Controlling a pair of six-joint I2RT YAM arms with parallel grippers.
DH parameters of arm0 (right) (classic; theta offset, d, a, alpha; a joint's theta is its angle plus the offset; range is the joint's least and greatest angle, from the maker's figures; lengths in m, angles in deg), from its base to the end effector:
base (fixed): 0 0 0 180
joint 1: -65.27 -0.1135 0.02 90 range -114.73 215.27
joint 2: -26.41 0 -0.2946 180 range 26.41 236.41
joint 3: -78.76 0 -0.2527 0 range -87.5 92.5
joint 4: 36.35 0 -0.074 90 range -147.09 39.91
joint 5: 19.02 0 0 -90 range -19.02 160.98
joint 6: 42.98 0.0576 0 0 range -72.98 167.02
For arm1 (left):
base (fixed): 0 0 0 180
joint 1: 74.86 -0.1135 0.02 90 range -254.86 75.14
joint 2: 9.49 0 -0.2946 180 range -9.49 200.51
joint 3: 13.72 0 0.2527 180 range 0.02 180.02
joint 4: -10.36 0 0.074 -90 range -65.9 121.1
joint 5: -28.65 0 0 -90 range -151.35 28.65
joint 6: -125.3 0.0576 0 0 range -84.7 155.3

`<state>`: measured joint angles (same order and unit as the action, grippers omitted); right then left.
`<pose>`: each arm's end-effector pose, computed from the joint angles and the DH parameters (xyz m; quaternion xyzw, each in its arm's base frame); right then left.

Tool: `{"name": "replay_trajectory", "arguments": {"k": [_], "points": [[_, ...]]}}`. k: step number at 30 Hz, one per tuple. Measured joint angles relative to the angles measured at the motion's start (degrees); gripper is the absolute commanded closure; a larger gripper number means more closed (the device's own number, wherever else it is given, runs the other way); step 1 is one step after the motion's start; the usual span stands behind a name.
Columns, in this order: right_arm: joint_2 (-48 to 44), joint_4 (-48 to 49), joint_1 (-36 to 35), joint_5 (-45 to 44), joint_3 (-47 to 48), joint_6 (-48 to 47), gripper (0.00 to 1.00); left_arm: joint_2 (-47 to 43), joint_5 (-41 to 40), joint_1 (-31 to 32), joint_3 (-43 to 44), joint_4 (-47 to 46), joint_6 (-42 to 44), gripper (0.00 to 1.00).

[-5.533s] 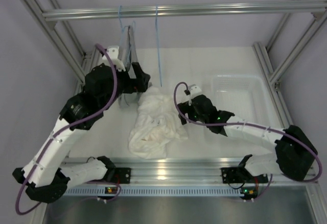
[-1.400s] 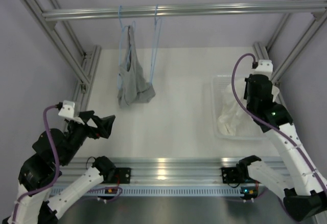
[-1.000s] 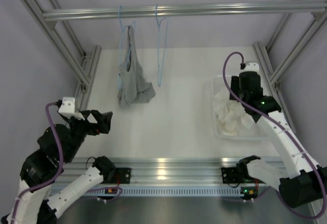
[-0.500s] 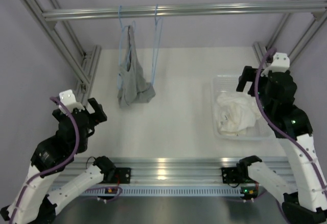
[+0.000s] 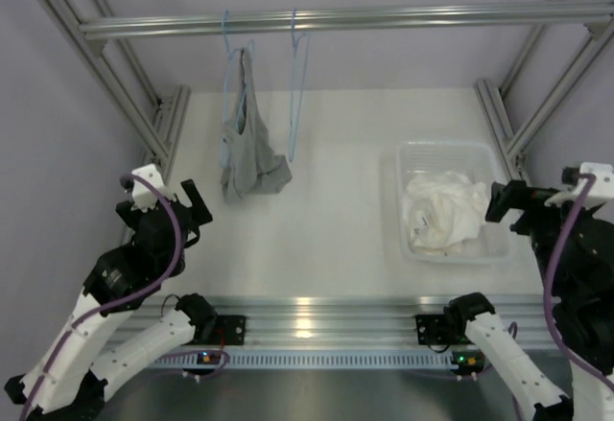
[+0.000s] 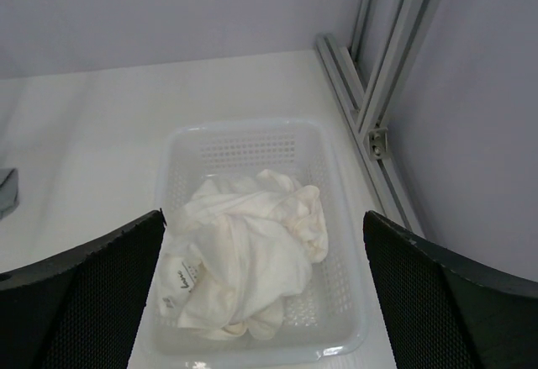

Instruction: Remove the tank top from the hanger

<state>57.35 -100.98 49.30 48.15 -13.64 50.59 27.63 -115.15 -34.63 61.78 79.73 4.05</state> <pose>0.0370 -0.0127 0.4585 0.0492 0.7493 -0.0380 0.6593 0.0879 -0.0135 0.3926 -0.1614 0.7912 0.0631 0.5865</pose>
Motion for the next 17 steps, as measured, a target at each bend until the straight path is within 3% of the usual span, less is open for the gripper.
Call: {"name": "replay_trajectory", "arguments": {"k": [6, 17], "points": [[-9.51, -1.62, -0.13, -0.28, -0.02, -0.09, 0.01, -6.71, 0.59, -0.2, -5.01, -1.55, 1.7, 0.01], [-8.31, -1.84, -0.37, -0.26, -3.78, 0.04, 0.01, -6.62, 5.6, -6.84, -7.32, -4.7, 2.95, 0.01]]}}
